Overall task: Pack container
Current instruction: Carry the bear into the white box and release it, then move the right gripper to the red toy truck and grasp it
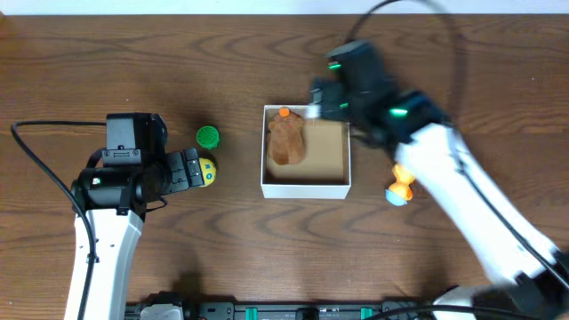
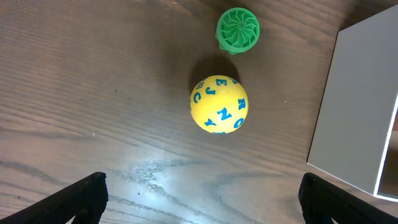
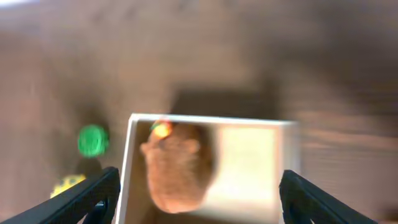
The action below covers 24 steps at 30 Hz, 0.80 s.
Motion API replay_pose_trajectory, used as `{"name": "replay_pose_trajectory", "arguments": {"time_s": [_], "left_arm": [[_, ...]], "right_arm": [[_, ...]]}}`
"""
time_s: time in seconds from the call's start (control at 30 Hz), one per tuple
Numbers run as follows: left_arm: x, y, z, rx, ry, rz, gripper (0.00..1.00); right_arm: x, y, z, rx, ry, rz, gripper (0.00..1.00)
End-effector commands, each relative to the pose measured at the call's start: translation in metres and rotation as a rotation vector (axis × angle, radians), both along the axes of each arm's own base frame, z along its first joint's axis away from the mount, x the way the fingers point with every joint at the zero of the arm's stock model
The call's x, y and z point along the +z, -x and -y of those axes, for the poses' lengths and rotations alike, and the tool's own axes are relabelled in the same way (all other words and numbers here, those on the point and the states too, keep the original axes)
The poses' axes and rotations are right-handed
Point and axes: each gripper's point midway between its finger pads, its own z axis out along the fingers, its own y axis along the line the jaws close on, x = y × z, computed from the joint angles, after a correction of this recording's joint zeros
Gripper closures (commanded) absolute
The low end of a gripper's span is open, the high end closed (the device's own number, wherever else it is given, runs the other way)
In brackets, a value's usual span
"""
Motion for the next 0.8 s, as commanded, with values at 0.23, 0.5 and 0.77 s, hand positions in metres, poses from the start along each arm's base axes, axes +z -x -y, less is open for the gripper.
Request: {"name": "replay_pose_trajectory", "arguments": {"time_s": [0.23,0.5,0.77], "left_arm": [[0.006,-0.002,-0.003,0.001,-0.015,0.015,0.02],[0.006,-0.002,-0.003,0.001,-0.015,0.015,0.02],[0.006,-0.002,-0.003,0.001,-0.015,0.015,0.02]], "right_arm": [[-0.009,0.010,0.185,-0.426,0.119,-0.134,0.20],[-0.114,0.011,0.232,-0.500,0.150,-0.364,0.12],[-0.176,-0.003,0.227,-0.426,0.162,-0.462,0.09]]}}
